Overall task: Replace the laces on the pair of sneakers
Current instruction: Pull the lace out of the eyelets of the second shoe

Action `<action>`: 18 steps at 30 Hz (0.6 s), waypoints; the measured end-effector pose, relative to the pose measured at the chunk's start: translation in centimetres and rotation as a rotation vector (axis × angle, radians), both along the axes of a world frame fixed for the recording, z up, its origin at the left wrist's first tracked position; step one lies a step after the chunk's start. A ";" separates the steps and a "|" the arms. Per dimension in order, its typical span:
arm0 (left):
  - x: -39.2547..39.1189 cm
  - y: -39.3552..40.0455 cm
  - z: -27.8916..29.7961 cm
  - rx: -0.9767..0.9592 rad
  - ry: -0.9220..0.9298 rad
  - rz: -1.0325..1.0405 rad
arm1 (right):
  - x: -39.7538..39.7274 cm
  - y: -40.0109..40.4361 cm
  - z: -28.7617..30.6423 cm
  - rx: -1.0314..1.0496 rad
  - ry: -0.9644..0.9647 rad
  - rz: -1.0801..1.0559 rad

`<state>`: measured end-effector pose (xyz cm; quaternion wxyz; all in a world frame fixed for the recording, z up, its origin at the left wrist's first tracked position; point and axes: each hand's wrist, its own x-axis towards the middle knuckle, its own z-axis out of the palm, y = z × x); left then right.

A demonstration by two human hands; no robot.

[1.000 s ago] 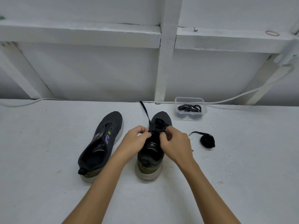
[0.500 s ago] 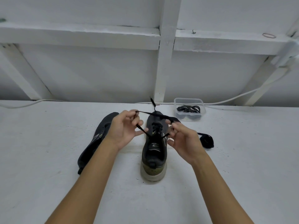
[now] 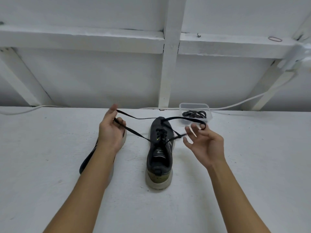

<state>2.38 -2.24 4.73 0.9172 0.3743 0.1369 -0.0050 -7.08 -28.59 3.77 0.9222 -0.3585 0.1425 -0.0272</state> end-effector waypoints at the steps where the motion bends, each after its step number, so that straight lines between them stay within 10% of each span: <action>1: 0.0 0.0 -0.4 0.141 0.007 0.017 | -0.1 0.0 -0.2 0.023 0.010 -0.031; 8: -1.4 -1.0 -2.2 1.128 -0.085 -0.126 | 0.4 0.2 -2.1 -0.394 0.365 -0.011; 13: -3.0 -2.0 -2.0 1.222 -0.058 -0.482 | -0.2 1.3 -3.3 -1.152 0.518 0.093; 18: -4.4 -2.6 -2.0 1.241 -0.096 -0.606 | -0.9 2.0 -1.9 -1.402 0.608 0.140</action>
